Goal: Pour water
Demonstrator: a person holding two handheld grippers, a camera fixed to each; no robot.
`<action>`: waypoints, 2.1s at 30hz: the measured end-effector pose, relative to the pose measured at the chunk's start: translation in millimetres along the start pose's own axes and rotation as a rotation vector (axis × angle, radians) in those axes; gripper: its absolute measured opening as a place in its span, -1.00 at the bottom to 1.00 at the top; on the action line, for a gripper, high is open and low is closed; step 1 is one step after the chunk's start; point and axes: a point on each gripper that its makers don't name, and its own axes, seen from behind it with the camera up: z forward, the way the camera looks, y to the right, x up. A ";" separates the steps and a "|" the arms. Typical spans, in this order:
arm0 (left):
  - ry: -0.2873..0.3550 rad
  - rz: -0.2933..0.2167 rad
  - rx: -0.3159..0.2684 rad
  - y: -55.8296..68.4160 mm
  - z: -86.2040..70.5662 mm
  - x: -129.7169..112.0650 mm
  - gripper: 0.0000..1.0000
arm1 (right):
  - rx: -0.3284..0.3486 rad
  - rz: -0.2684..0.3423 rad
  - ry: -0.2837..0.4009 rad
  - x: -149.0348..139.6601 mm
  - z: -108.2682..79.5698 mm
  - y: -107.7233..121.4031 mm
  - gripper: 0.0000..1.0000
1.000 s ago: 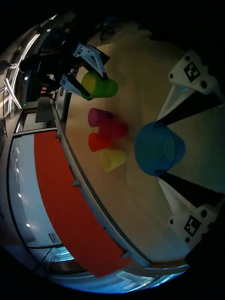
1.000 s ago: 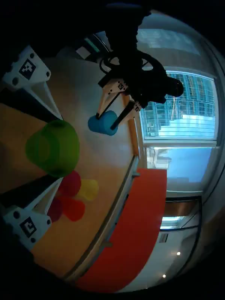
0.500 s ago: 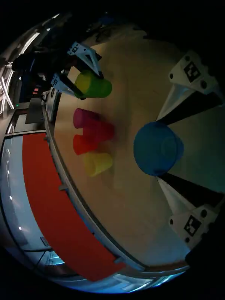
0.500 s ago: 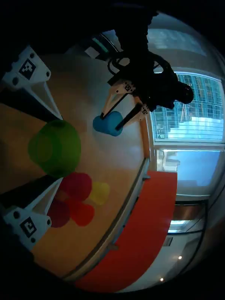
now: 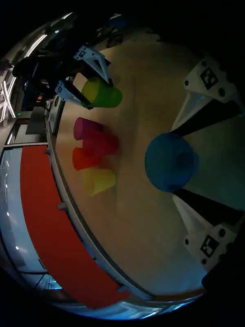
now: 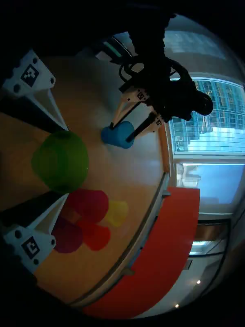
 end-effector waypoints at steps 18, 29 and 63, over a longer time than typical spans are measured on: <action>-0.004 -0.005 -0.008 -0.4 1.7 -9.5 0.74 | -0.003 0.011 -0.038 -20.8 9.9 -0.5 0.83; -0.038 0.017 -0.009 4.4 4.4 -23.6 0.75 | -0.004 0.030 -0.046 -33.4 15.7 0.5 0.83; -0.059 -0.011 0.030 3.6 -12.6 -46.4 0.80 | -0.038 0.060 -0.026 -46.2 4.5 -1.3 1.00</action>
